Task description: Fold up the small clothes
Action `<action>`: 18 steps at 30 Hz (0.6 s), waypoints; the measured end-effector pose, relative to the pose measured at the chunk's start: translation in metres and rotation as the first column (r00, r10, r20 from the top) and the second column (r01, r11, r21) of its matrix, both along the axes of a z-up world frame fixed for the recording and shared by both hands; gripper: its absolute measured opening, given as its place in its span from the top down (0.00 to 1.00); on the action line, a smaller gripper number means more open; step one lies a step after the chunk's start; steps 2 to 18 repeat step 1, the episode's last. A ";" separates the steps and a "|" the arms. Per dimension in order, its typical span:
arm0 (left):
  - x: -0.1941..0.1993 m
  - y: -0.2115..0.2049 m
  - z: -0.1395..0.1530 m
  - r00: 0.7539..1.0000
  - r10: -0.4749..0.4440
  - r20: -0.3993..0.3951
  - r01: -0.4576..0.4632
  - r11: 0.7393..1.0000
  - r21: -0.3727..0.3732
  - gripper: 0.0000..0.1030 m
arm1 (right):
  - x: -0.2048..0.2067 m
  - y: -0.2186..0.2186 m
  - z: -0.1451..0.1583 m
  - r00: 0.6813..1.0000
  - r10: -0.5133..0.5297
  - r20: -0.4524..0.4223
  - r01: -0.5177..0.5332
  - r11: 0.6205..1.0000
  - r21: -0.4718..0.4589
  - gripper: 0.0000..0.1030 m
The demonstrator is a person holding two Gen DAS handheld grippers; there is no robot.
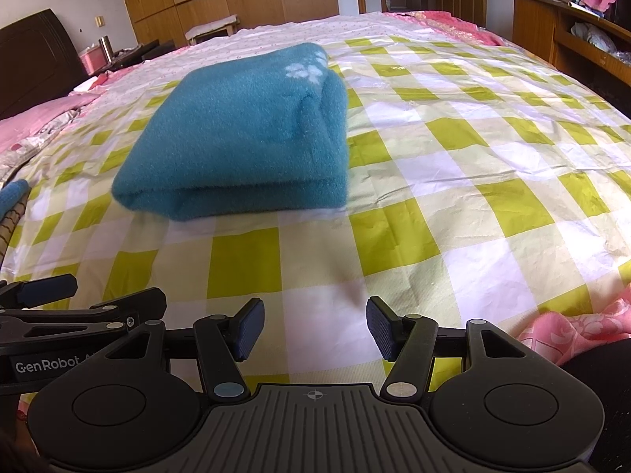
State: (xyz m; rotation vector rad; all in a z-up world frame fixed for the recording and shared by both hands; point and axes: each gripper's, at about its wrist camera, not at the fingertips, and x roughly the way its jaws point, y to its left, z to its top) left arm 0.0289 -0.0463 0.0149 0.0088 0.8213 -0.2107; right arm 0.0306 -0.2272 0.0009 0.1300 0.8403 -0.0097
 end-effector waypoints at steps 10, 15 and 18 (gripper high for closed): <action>0.000 0.000 0.000 1.000 0.000 -0.002 0.000 1.000 0.000 0.00 | 0.000 0.000 0.000 1.000 0.000 0.000 0.000 1.000 0.000 0.44; 0.000 0.000 0.000 1.000 0.000 -0.002 0.000 1.000 0.000 0.00 | 0.000 0.000 0.000 1.000 0.000 0.000 0.000 1.000 0.000 0.44; 0.000 0.000 0.000 1.000 0.000 -0.002 0.000 1.000 0.000 0.00 | 0.000 0.000 0.000 1.000 0.000 0.000 0.000 1.000 0.000 0.44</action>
